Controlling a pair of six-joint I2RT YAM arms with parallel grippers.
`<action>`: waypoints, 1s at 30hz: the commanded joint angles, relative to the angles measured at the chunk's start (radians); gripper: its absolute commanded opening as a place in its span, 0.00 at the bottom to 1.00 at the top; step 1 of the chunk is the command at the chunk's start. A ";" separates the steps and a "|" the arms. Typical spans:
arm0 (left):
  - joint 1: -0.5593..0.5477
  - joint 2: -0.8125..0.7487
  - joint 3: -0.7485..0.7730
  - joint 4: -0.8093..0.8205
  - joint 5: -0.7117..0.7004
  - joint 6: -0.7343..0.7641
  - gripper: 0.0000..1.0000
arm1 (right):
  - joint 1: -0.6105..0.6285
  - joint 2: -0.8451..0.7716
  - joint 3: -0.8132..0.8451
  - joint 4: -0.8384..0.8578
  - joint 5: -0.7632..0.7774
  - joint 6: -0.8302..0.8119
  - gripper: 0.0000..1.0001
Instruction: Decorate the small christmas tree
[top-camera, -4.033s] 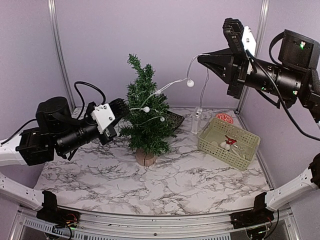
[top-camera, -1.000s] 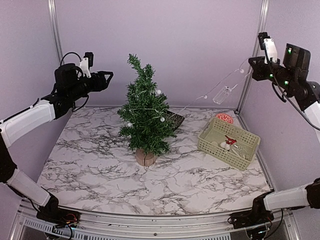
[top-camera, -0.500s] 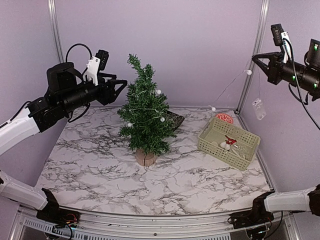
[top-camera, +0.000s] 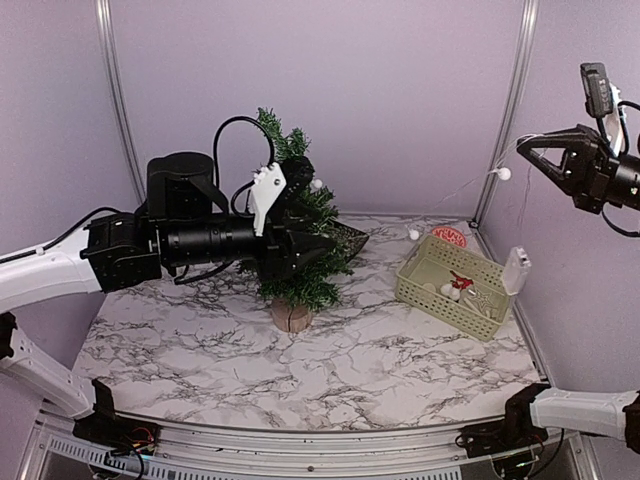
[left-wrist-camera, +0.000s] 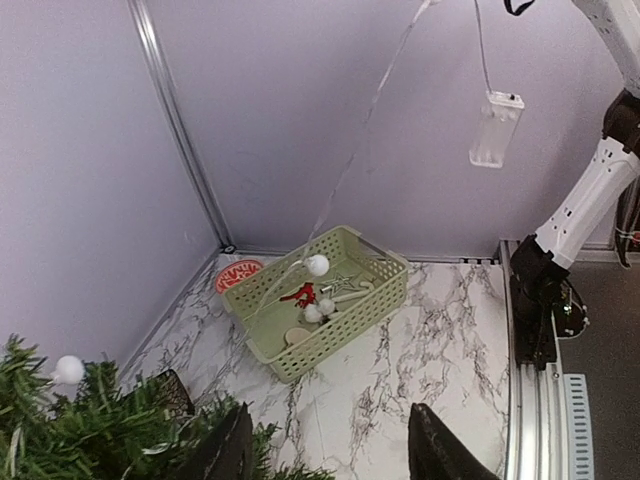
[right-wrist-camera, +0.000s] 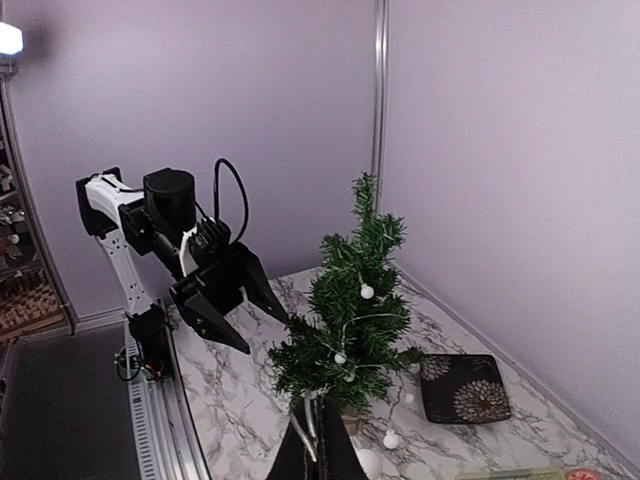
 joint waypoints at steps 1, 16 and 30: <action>-0.096 0.079 0.085 -0.007 0.005 0.075 0.52 | 0.026 -0.019 -0.035 0.080 -0.157 0.131 0.00; -0.148 0.369 0.352 0.141 -0.108 0.158 0.57 | 0.077 -0.049 -0.136 0.100 -0.190 0.167 0.00; -0.149 0.407 0.410 0.040 0.096 0.164 0.04 | 0.138 -0.004 -0.144 0.051 -0.160 0.114 0.00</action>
